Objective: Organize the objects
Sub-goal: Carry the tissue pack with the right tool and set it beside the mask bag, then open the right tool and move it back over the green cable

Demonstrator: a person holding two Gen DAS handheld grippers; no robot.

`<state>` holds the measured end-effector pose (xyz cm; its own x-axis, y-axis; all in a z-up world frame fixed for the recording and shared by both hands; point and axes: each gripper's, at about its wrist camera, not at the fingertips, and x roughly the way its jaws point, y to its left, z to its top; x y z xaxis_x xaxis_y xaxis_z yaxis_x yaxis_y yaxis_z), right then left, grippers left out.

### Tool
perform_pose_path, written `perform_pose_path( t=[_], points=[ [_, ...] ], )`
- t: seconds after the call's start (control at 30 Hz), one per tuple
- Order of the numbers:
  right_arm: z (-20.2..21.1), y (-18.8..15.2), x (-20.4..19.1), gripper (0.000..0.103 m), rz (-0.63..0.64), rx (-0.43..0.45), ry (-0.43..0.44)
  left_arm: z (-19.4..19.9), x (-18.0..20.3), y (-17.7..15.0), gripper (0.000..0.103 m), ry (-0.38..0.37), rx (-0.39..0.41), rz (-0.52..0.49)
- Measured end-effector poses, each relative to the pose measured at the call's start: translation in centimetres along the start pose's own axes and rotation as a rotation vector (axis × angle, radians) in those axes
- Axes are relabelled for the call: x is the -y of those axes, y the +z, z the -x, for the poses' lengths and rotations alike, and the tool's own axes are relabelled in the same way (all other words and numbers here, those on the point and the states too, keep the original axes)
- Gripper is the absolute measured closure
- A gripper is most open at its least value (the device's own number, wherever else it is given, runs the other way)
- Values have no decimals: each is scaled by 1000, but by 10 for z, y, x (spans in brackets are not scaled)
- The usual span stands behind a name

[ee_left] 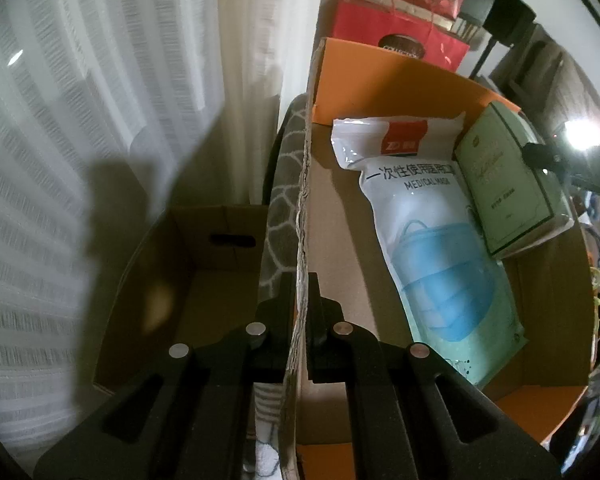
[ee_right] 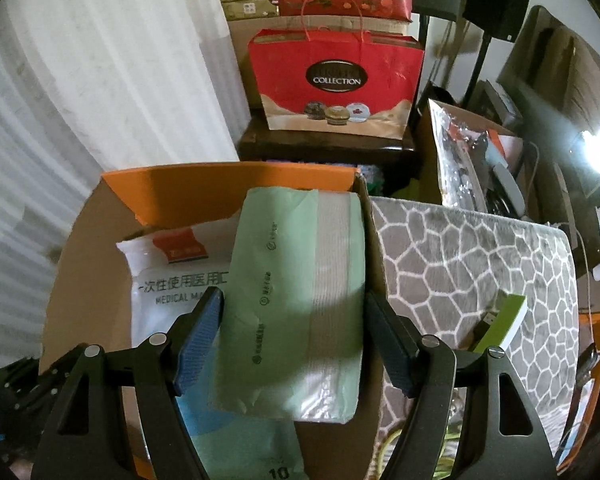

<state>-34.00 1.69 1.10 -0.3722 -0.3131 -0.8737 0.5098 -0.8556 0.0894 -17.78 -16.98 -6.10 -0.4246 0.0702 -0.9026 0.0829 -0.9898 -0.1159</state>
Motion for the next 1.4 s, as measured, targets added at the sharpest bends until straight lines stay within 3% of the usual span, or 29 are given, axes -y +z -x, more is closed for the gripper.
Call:
perform_pose_path(
  t=[0.13, 0.47, 0.8, 0.93, 1.03, 1.4],
  points=[
    [28, 2, 5, 25, 16, 36, 33, 0, 0, 0, 99, 0, 0, 0],
    [84, -8, 35, 22, 17, 94, 22, -1, -1, 2, 99, 2, -3, 1],
    [92, -42, 83, 18, -32, 69, 17, -2, -2, 2, 99, 6, -3, -3],
    [94, -54, 105, 12, -61, 56, 0, -3, -2, 2, 99, 7, -4, -4],
    [96, -62, 119, 0, -80, 58, -31, -3, -3, 2, 99, 8, -4, -3],
    [95, -102, 154, 0, -98, 20, -41, -3, -5, 1, 99, 13, -5, -5]
  ],
)
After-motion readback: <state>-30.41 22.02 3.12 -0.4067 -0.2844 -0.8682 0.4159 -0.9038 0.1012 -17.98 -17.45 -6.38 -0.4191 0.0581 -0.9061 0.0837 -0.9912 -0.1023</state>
